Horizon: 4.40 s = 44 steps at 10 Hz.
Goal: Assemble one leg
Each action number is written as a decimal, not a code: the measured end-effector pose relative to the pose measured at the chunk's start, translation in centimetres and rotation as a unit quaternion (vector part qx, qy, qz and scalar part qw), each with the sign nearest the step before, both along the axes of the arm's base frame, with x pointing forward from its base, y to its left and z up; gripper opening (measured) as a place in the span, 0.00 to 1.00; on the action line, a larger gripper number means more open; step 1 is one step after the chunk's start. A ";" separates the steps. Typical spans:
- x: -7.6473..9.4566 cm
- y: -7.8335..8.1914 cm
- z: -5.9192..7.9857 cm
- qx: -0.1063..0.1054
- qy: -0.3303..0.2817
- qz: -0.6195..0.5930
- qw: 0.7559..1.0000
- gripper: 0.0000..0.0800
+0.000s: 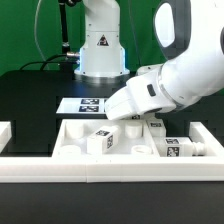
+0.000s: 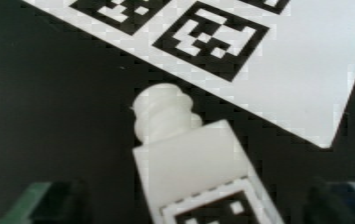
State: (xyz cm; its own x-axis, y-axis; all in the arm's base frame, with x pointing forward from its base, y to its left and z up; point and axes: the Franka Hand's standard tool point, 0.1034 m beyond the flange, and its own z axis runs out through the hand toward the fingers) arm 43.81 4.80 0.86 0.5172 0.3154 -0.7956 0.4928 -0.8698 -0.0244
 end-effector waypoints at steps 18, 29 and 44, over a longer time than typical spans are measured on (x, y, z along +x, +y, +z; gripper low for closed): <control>5.9 -1.8 7.2 0.136 -0.252 -0.050 0.957 0.35; 12.5 -5.5 9.4 0.207 -0.517 -0.034 0.830 0.35; 18.6 -2.9 8.4 0.220 -0.594 -0.027 0.773 0.35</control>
Offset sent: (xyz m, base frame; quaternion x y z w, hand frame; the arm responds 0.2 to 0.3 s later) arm -0.0024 0.0021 0.0240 0.0532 -0.0141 -0.0309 0.9980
